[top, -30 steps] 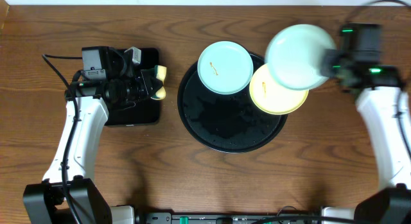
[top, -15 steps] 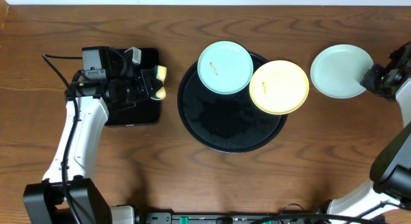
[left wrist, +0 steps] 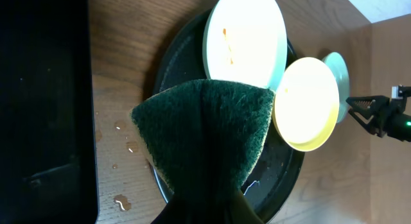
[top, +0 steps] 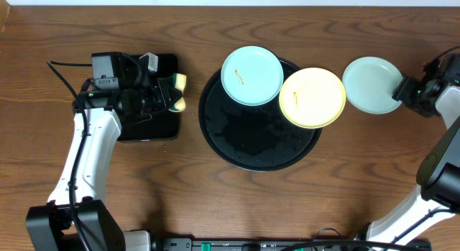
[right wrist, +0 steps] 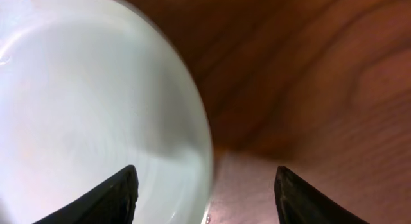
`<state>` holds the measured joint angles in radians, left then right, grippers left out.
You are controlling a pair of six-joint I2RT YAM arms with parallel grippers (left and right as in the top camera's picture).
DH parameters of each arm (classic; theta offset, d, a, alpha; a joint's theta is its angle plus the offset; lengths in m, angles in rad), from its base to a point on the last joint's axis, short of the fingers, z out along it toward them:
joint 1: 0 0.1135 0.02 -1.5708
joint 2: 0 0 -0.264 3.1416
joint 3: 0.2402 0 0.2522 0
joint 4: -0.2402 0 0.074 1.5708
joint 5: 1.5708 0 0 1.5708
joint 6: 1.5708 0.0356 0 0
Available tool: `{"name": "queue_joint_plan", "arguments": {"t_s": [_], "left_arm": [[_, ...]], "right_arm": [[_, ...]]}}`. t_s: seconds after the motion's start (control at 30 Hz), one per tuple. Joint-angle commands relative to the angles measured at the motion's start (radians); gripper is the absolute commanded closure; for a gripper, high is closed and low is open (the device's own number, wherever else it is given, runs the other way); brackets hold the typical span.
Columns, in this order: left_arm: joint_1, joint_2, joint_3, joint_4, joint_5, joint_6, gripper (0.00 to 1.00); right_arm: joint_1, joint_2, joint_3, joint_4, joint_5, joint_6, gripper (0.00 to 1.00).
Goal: Clean dirty plates on tray and stack at the side
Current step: 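Carry the light blue plate with right gripper to the table's right side, then release the plate and move right gripper to the yellow plate rim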
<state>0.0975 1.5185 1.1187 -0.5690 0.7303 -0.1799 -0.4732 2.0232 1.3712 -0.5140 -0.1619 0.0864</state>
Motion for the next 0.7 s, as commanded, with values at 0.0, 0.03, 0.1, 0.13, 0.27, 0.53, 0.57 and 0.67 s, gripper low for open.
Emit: {"name": "queue_joint_plan", "arguments": {"t_s": [0.0, 0.03, 0.1, 0.13, 0.27, 0.53, 0.57, 0.67], "left_arm": [[0.004, -0.005, -0.002, 0.001, -0.022, 0.004, 0.92], [0.004, -0.005, -0.002, 0.001, -0.027, 0.003, 0.92], [0.004, -0.005, -0.002, 0.001, -0.028, 0.003, 0.92], [0.004, -0.005, -0.002, 0.001, -0.029, 0.003, 0.92], [0.004, -0.005, -0.002, 0.001, -0.047, 0.003, 0.92], [0.004, -0.005, -0.002, -0.022, -0.149, 0.005, 0.93], [0.004, -0.005, -0.002, -0.026, -0.149, 0.008, 0.92], [0.004, -0.005, -0.002, -0.032, -0.149, 0.013, 0.92]], "right_arm": [[-0.018, -0.040, 0.081, -0.068, -0.053, -0.072, 0.33], [-0.018, -0.047, 0.116, -0.117, -0.096, -0.090, 0.34], [-0.012, -0.056, 0.202, -0.243, -0.227, -0.152, 0.34], [-0.007, -0.059, 0.244, -0.313, -0.296, -0.202, 0.34], [0.037, -0.059, 0.362, -0.551, -0.366, -0.306, 0.33], [0.213, -0.058, 0.326, -0.613, -0.285, -0.350, 0.47], [0.241, -0.058, 0.315, -0.603, -0.245, -0.349, 0.46], [0.327, -0.058, 0.290, -0.576, -0.127, -0.349, 0.46]]}}
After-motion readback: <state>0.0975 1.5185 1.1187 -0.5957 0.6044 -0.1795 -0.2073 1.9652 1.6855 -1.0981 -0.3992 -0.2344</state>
